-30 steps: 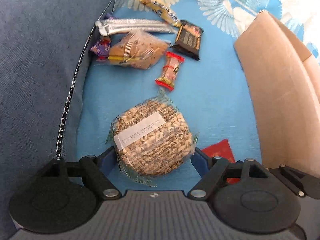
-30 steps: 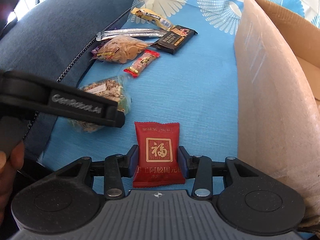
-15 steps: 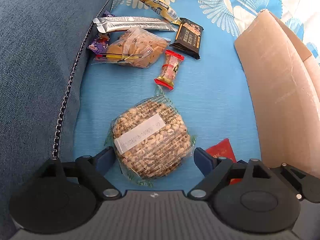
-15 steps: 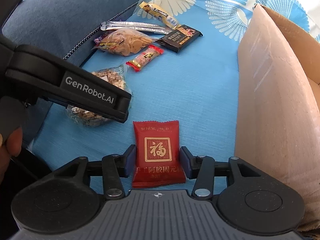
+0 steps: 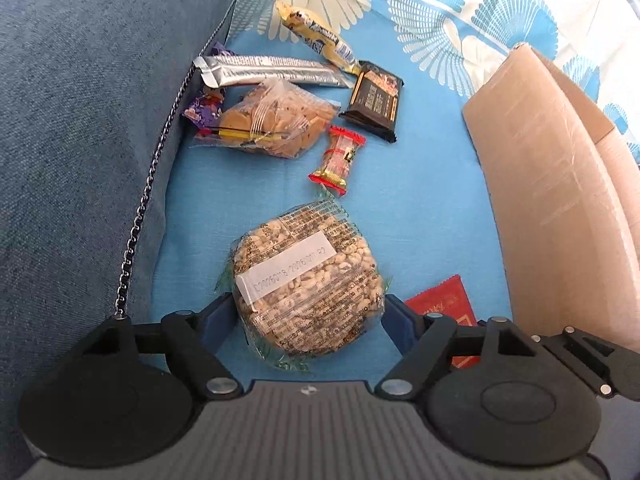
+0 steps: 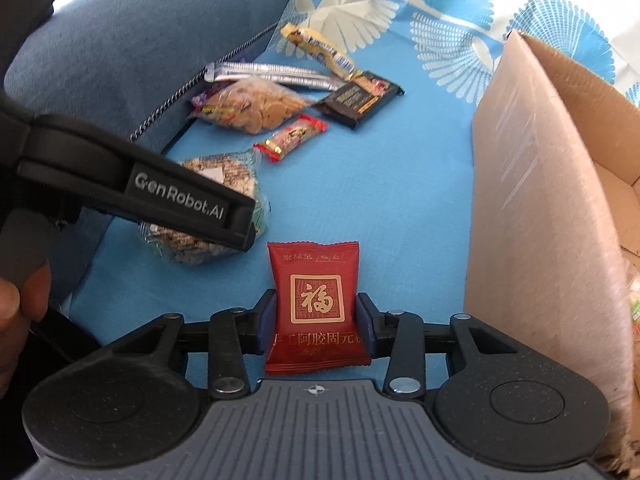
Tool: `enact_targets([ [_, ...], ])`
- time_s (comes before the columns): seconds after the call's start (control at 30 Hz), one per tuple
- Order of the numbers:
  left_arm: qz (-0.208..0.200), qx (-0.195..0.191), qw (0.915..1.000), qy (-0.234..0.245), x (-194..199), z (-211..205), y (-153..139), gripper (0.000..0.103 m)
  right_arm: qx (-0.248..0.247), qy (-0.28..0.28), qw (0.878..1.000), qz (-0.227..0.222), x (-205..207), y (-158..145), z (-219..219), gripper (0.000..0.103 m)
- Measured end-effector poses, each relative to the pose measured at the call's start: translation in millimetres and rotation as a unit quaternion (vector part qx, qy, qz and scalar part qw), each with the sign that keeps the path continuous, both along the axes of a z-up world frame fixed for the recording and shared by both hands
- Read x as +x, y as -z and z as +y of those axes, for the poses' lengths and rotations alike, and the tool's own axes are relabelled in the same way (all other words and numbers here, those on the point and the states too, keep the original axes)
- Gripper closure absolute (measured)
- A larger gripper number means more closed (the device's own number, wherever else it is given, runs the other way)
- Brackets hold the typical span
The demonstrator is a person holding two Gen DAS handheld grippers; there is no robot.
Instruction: Organize snacks
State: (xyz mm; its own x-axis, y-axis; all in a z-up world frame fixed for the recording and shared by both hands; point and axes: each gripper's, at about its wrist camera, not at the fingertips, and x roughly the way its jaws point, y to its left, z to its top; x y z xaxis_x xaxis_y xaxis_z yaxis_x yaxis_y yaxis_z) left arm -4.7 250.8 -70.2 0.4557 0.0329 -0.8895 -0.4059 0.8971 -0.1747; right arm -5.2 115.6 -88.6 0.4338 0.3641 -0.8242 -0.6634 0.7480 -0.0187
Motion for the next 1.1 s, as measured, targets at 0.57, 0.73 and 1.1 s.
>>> enact_targets([
  [0.57, -0.139, 0.061, 0.9882, -0.017, -33.7, -13.9, -35.1, 0.021, 0.047, 0.015, 0.996, -0.077, -10.4, -26.1, -4.6, 0.060],
  [0.73, -0.174, 0.087, 0.9808, -0.021, -41.2, -20.4, -43.8, 0.021, 0.067, 0.019, 0.992, -0.104, -10.9, -37.0, -8.6, 0.060],
  [1.1, -0.227, 0.147, 0.9623, -0.027, -46.2, -31.1, -53.3, 0.021, 0.055, 0.014, 0.990, -0.126, -2.3, -33.7, -7.7, 0.060],
])
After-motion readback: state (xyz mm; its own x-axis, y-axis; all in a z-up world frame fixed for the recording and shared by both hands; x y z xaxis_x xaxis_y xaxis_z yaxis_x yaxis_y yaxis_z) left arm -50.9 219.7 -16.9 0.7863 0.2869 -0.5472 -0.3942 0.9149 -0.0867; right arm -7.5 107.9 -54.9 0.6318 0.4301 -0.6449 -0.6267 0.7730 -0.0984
